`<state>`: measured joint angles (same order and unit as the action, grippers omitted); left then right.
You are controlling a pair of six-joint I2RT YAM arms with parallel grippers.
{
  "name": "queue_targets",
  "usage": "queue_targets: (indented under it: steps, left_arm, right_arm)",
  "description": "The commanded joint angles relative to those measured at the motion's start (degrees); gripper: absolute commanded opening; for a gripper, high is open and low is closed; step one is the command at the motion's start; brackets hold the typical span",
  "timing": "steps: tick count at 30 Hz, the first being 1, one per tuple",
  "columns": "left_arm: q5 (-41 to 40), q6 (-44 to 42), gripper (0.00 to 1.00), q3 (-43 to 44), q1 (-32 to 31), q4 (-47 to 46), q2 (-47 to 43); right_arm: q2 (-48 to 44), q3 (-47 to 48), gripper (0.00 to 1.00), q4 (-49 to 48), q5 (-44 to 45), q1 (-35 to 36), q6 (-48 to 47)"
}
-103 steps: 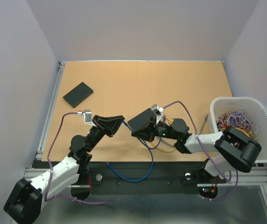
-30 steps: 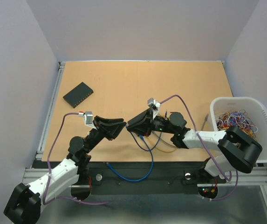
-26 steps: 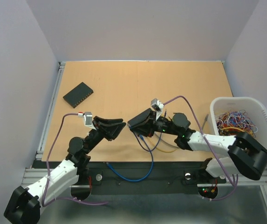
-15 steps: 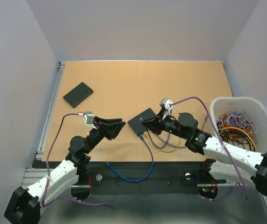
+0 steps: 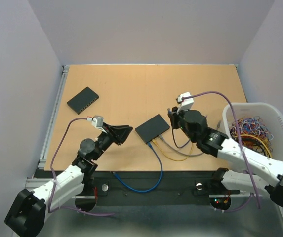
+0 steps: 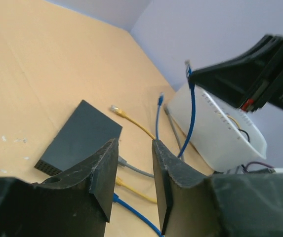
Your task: Insert the plug into the switch port
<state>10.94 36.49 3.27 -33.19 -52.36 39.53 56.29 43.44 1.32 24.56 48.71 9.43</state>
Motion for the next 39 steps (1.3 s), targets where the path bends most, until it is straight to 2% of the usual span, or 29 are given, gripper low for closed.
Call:
queue_targets:
  steps: [1,9,12,19,24,29,39]
  left_arm:
    - [-6.36,0.07,0.41,4.99,1.02,2.95,4.13]
    - [-2.94,2.27,0.41,10.79,4.1,-4.94,18.82]
    - [-1.54,2.18,0.41,13.51,4.36,-8.28,26.45]
    - [-1.89,0.43,0.41,19.58,4.45,-10.21,39.02]
    - [3.63,-0.45,0.41,23.53,4.45,-15.05,48.07]
    - [7.95,-0.28,0.41,24.5,4.45,-19.88,53.02]
    - [11.74,-1.33,0.41,26.26,3.92,-22.79,60.13]
  right_arm:
    - [8.9,-1.33,0.0,5.27,9.27,-0.37,2.68]
    - [16.39,-4.77,0.0,3.95,9.72,-0.37,9.64]
    - [17.71,-5.38,0.0,3.6,7.27,-0.37,11.48]
    - [20.51,-6.97,0.01,0.44,3.75,-0.37,13.15]
    - [23.51,-7.4,0.0,-0.79,3.92,-0.37,14.47]
    - [26.41,-6.97,0.0,-3.34,5.06,-0.37,14.39]
    - [29.49,-6.09,0.0,-6.5,3.48,-0.46,14.04]
